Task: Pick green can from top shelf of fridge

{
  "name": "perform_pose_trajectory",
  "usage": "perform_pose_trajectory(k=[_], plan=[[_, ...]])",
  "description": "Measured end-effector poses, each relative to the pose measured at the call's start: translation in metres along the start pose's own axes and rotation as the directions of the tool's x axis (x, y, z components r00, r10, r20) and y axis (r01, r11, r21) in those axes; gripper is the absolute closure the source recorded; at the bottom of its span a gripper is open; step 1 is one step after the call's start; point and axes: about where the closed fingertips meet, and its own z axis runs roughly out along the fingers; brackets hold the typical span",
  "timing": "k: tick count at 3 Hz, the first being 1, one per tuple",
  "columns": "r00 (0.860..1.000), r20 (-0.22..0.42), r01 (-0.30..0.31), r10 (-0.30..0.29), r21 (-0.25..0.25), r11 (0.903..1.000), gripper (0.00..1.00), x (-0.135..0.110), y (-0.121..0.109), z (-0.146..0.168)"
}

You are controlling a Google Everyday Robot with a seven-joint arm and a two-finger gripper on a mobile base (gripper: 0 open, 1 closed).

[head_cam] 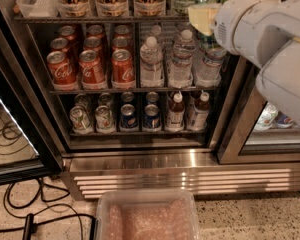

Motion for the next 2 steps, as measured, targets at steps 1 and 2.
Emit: perform_pose_trajectory(k=[1, 2], plan=[[0.999, -0.042, -0.029, 0.024, -0.116, 0.9928, 1.0, 0.042, 0.044, -0.002], [0.994, -0.061, -0.1, 0.088, -0.249, 0.9634, 1.0, 0.075, 0.089, 0.0]])
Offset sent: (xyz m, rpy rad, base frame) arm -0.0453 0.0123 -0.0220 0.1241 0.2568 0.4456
